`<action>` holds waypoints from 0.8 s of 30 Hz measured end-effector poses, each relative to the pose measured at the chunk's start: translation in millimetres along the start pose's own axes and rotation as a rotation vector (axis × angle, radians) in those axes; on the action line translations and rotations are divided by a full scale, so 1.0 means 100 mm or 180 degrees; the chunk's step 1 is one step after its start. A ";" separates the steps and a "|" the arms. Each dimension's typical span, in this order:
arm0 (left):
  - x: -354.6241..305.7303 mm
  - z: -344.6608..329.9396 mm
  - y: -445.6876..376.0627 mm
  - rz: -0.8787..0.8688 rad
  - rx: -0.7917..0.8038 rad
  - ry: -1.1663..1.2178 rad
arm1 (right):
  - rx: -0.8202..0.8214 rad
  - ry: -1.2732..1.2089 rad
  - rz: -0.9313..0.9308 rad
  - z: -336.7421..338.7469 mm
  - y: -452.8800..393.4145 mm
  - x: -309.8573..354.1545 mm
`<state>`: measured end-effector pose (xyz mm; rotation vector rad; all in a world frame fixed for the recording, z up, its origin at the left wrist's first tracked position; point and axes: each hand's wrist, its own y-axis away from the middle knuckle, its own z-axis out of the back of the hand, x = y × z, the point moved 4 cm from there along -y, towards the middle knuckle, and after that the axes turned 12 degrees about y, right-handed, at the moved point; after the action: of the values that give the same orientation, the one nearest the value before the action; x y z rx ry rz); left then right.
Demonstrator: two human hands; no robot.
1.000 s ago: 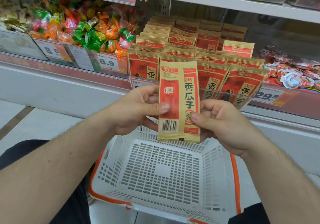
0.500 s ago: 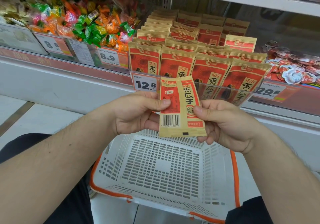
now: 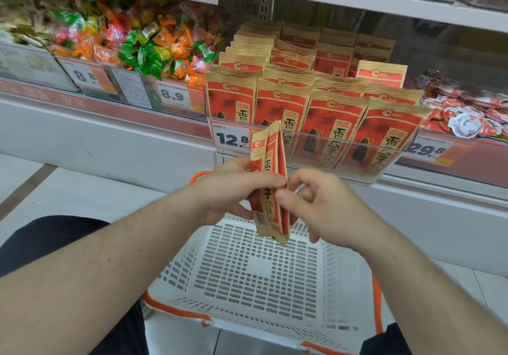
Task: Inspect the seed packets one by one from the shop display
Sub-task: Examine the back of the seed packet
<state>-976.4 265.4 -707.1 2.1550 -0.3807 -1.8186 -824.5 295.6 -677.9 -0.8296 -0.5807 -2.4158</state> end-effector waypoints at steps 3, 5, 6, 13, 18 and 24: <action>0.00 -0.01 0.00 -0.0072 0.0164 -0.0176 | -0.0376 -0.0394 0.0131 0.07 -0.02 -0.03; 0.02 -0.07 0.01 -0.0088 0.0365 -0.0306 | -0.0632 -0.0416 0.0257 0.09 -0.03 -0.03; 0.04 -0.10 0.00 -0.0092 0.0462 -0.0330 | -0.0717 -0.0376 0.0317 0.09 -0.03 -0.03; 0.10 -0.19 0.01 0.0081 0.1367 0.0380 | -0.0451 -0.1437 0.0278 0.08 -0.05 0.00; 0.11 -0.22 0.00 0.0095 0.1563 0.0560 | -0.0400 -0.1636 0.0285 0.09 -0.04 -0.01; 0.11 -0.16 -0.05 0.0042 0.1152 0.0479 | -0.0476 -0.1155 0.0360 0.15 0.00 -0.01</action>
<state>-959.1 266.9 -716.9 2.4990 -0.7346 -1.6688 -817.2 304.5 -667.4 -1.3436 -0.4727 -2.2391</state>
